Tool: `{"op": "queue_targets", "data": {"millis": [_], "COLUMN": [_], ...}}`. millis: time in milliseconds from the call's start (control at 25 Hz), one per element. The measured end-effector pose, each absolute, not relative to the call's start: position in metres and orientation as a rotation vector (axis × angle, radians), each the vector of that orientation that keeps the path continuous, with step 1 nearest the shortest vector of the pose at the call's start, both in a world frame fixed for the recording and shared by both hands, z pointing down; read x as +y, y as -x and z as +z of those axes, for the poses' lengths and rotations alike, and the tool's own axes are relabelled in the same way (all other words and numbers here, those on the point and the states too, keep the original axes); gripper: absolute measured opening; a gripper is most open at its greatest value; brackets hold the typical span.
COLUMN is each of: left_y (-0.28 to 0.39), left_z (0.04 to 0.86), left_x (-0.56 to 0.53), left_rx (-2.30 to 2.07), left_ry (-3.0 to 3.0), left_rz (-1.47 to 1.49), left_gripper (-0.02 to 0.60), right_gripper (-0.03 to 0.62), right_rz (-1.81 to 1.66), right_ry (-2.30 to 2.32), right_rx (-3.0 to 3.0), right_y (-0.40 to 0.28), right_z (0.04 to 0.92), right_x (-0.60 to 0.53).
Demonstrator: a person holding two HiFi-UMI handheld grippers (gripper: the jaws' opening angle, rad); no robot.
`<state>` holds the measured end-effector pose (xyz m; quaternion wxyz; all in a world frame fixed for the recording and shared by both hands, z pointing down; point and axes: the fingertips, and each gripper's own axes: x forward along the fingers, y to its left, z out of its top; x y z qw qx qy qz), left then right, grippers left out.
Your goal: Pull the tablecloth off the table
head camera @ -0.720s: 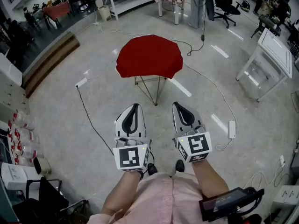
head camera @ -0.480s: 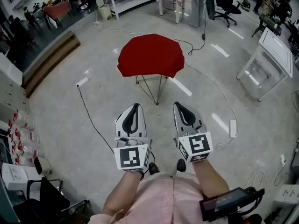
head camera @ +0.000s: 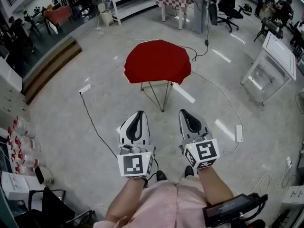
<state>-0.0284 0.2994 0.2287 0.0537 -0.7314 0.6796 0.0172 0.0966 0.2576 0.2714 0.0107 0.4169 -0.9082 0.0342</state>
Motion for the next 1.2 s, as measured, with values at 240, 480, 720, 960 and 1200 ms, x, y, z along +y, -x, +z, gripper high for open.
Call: {"op": "queue_targets", "data": {"millis": [240,480,720,960,1200], "left_y": [0.061,0.072,0.082,0.091,0.094], "left_z": [0.233,0.240,0.251,0.264,0.266], "left_x": [0.308,0.298,0.264,0.208,0.135], "left_rx": [2.055,2.063,2.064,2.085,2.106], "left_ry": [2.237,2.255,2.267,2.264,2.242], "left_rz": [0.051,0.045,0.022,-0.024,-0.051], "left_gripper": [0.029,0.029,0.029,0.029,0.029], "right_gripper": [0.014,0.014,0.014,0.014,0.014], "right_rz": [0.088,0.104,0.125,0.156,0.178], "right_ry": [-1.352,-1.366,-1.381,-1.385,-1.376], "right_rx": [-2.802,-2.782,-2.763,-2.757,-2.768], "right_y": [-0.077,-0.069,-0.061,-0.056,-0.055], "right_z": [0.273,0.279,0.292,0.303,0.304], "right_x": [0.267,0.257,0.224,0.161,0.082]}}
